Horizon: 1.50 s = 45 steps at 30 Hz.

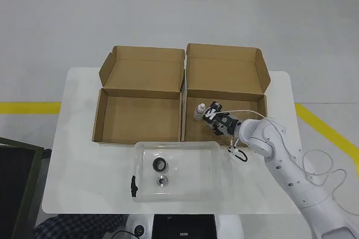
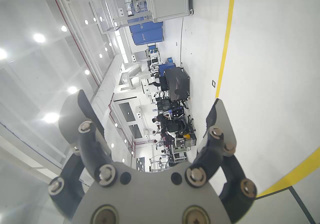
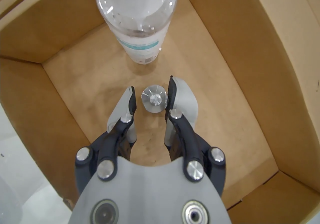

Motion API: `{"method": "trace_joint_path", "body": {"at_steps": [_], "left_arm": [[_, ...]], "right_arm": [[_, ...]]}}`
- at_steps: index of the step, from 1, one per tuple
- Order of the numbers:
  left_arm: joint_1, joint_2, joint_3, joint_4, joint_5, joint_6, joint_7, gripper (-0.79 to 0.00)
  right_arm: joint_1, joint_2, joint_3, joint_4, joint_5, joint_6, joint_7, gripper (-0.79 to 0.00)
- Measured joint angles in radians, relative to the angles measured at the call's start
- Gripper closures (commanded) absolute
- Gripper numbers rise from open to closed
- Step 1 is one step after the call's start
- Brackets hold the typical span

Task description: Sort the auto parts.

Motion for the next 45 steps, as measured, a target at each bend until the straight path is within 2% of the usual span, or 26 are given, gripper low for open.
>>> {"method": "trace_joint_path", "body": {"at_steps": [6,11,14,28,37,45], "left_arm": [[0.0,0.0,0.0,0.0,0.0,0.0,0.0,-0.785],[0.0,0.0,0.0,0.0,0.0,0.0,0.0,-0.785],[0.0,0.0,0.0,0.0,0.0,0.0,0.0,-0.785],[0.0,0.0,0.0,0.0,0.0,0.0,0.0,-0.785],[0.0,0.0,0.0,0.0,0.0,0.0,0.0,-0.785],[0.0,0.0,0.0,0.0,0.0,0.0,0.0,-0.785]], "right_arm": [[-0.004,0.001,0.012,-0.022,0.002,0.003,0.004,-0.388],[-0.024,0.006,0.038,-0.073,0.002,-0.004,-0.002,-0.48],[-0.043,0.012,0.063,-0.116,0.008,-0.01,-0.012,-0.465],[-0.18,0.037,0.155,-0.362,0.022,-0.044,-0.031,-0.505],[-0.257,0.038,0.108,-0.462,-0.002,-0.066,-0.072,-0.523],[-0.246,0.023,-0.004,-0.484,-0.041,-0.092,-0.111,-0.514]]}}
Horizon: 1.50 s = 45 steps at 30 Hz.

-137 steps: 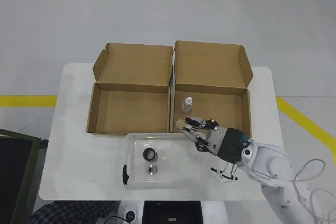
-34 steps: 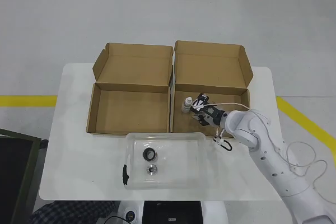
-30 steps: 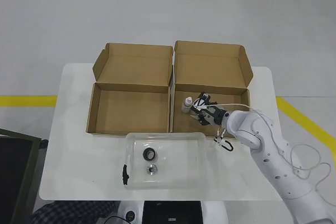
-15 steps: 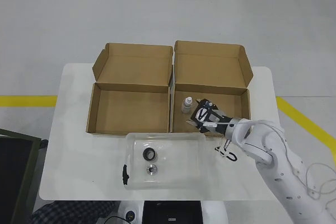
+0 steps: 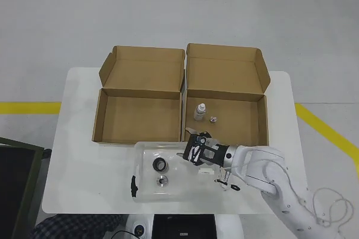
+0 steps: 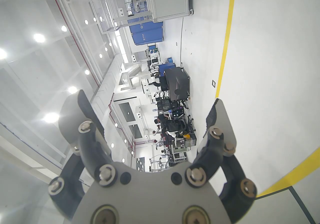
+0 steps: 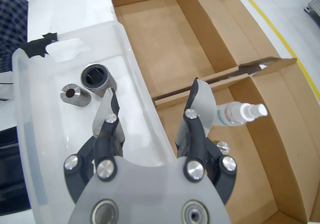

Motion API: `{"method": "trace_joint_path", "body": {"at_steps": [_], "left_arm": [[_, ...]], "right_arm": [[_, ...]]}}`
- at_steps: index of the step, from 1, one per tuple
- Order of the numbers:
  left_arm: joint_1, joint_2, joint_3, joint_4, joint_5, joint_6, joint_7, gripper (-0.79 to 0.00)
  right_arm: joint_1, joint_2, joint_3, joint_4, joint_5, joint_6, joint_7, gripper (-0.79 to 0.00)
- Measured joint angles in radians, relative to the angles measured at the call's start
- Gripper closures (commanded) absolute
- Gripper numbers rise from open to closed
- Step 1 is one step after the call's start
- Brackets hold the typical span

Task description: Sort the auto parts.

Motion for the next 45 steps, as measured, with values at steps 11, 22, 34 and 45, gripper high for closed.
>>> {"method": "trace_joint_path", "body": {"at_steps": [11,22,34,45], "left_arm": [[0.0,0.0,0.0,0.0,0.0,0.0,0.0,-0.785],[0.0,0.0,0.0,0.0,0.0,0.0,0.0,-0.785],[0.0,0.0,0.0,0.0,0.0,0.0,0.0,-0.785],[0.0,0.0,0.0,0.0,0.0,0.0,0.0,-0.785]], "right_arm": [[0.049,-0.028,-0.142,0.034,-0.081,0.002,-0.053,-0.514],[0.112,-0.059,-0.257,0.111,-0.136,-0.041,-0.081,-0.6],[0.181,-0.088,-0.3,0.223,-0.129,-0.059,-0.104,-0.594],[0.179,-0.101,-0.314,0.298,-0.138,-0.054,-0.153,-0.566]]}}
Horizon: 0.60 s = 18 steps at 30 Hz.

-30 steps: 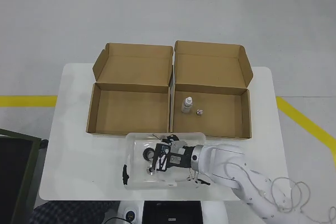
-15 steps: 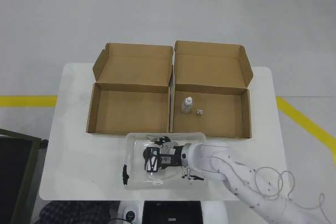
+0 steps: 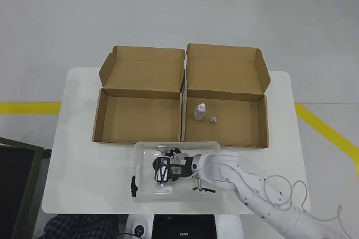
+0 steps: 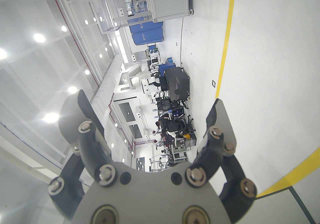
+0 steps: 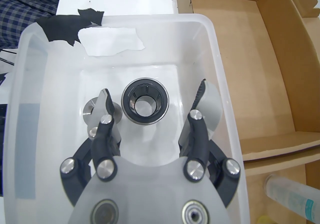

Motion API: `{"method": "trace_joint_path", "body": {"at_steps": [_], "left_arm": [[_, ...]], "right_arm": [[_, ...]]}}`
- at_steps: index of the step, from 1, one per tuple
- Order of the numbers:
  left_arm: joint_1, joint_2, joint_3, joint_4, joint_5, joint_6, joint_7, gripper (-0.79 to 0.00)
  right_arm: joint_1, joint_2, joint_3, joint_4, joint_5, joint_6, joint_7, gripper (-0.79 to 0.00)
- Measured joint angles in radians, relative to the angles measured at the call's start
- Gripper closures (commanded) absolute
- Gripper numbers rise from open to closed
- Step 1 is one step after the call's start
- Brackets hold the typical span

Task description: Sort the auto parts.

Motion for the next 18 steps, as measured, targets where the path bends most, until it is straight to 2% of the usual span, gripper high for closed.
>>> {"method": "trace_joint_path", "body": {"at_steps": [18], "left_arm": [[0.0,0.0,0.0,0.0,0.0,0.0,0.0,-0.785]], "right_arm": [[0.028,-0.026,-0.021,0.075,0.026,-0.016,-0.003,-0.449]]}}
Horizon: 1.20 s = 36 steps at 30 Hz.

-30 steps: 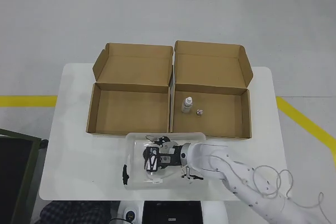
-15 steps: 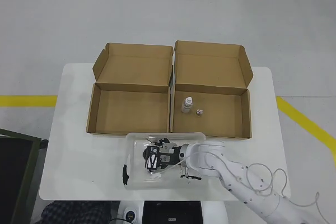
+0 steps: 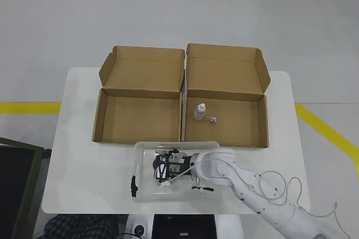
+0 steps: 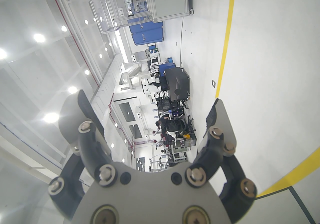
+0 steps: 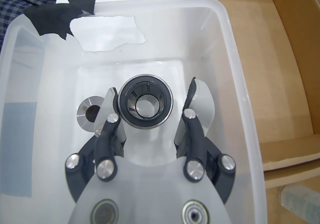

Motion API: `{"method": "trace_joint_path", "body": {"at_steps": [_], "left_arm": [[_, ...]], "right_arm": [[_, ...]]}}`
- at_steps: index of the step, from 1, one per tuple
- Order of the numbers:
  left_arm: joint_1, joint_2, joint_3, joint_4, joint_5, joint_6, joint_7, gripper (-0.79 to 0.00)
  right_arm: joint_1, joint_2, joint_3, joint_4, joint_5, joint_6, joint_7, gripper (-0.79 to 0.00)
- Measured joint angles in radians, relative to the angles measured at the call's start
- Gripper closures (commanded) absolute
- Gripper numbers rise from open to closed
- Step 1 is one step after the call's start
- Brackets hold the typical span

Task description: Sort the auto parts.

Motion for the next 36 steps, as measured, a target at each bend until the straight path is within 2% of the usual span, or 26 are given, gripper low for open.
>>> {"method": "trace_joint_path", "body": {"at_steps": [10,18,20,22,26,27,36], "left_arm": [[0.0,0.0,0.0,0.0,0.0,0.0,0.0,-0.785],[0.0,0.0,0.0,0.0,0.0,0.0,0.0,-0.785],[0.0,0.0,0.0,0.0,0.0,0.0,0.0,-0.785],[0.0,0.0,0.0,0.0,0.0,0.0,0.0,-0.785],[0.0,0.0,0.0,0.0,0.0,0.0,0.0,-0.785],[0.0,0.0,0.0,0.0,0.0,0.0,0.0,-0.785],[0.0,0.0,0.0,0.0,0.0,0.0,0.0,-0.785]], "right_arm": [[0.025,-0.018,-0.015,0.047,0.028,-0.02,-0.005,-0.425],[0.038,-0.03,-0.027,0.084,0.04,-0.031,-0.016,-0.366],[0.04,-0.033,-0.028,0.091,0.045,-0.036,-0.019,-0.336],[0.042,-0.035,-0.027,0.096,0.05,-0.042,-0.025,-0.271],[0.043,-0.037,-0.024,0.101,0.063,-0.056,-0.038,-0.08],[0.043,-0.038,-0.023,0.101,0.065,-0.059,-0.041,0.0],[0.033,-0.036,0.004,0.088,0.102,-0.095,-0.084,0.0]]}}
